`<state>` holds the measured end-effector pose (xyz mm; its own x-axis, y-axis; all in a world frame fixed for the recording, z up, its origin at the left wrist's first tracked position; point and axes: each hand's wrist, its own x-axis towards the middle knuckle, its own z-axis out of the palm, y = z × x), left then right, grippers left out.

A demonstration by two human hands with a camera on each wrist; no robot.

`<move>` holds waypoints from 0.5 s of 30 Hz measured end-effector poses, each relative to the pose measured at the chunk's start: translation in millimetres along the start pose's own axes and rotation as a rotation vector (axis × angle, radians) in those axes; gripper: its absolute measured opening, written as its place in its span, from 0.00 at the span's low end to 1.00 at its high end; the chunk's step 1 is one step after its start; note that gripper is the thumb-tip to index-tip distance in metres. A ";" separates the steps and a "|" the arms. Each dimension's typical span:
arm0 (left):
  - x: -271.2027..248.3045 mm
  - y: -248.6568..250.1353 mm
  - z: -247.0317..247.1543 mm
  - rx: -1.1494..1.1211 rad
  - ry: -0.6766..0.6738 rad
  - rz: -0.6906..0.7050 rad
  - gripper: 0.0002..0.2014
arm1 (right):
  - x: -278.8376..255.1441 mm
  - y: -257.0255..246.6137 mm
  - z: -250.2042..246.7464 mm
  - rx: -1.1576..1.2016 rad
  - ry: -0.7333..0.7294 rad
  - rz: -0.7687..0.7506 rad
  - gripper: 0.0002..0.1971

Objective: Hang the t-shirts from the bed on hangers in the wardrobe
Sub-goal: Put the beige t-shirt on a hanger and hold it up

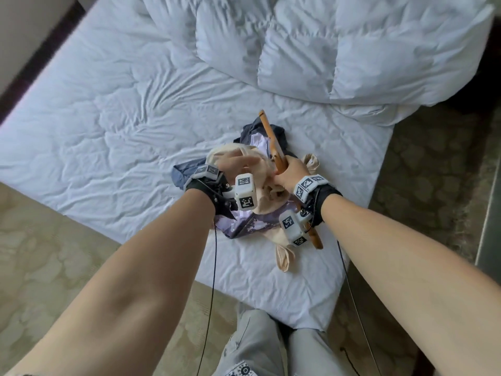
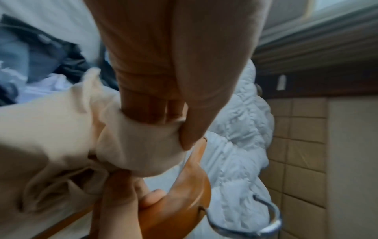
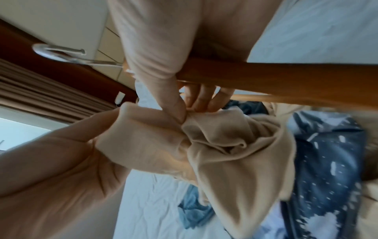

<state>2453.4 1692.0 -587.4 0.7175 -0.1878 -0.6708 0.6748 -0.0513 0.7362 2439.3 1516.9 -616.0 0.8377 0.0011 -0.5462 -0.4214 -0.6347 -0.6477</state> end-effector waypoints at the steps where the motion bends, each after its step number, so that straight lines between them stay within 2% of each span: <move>1: -8.0 11.1 -1.0 0.003 0.009 0.022 0.04 | -5.6 -9.3 -4.9 0.016 0.029 -0.016 0.13; 3: -23.7 33.9 -2.8 0.039 0.080 0.055 0.03 | -16.8 -28.1 -17.7 0.061 0.077 -0.050 0.13; 6: -49.9 67.8 -6.0 0.068 0.182 0.118 0.02 | -41.0 -57.6 -41.9 0.123 0.137 -0.087 0.19; 11: -98.5 120.9 -12.2 0.031 0.265 0.240 0.06 | -76.8 -96.9 -83.1 0.054 0.254 -0.092 0.08; 15: -137.1 158.9 -15.9 0.089 0.334 0.336 0.05 | -108.9 -127.5 -119.5 0.065 0.356 -0.118 0.08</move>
<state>2465.0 1725.3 -379.9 0.9192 0.1159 -0.3763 0.3895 -0.1278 0.9121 2443.3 1505.4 -410.5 0.9451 -0.2050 -0.2544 -0.3267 -0.5958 -0.7337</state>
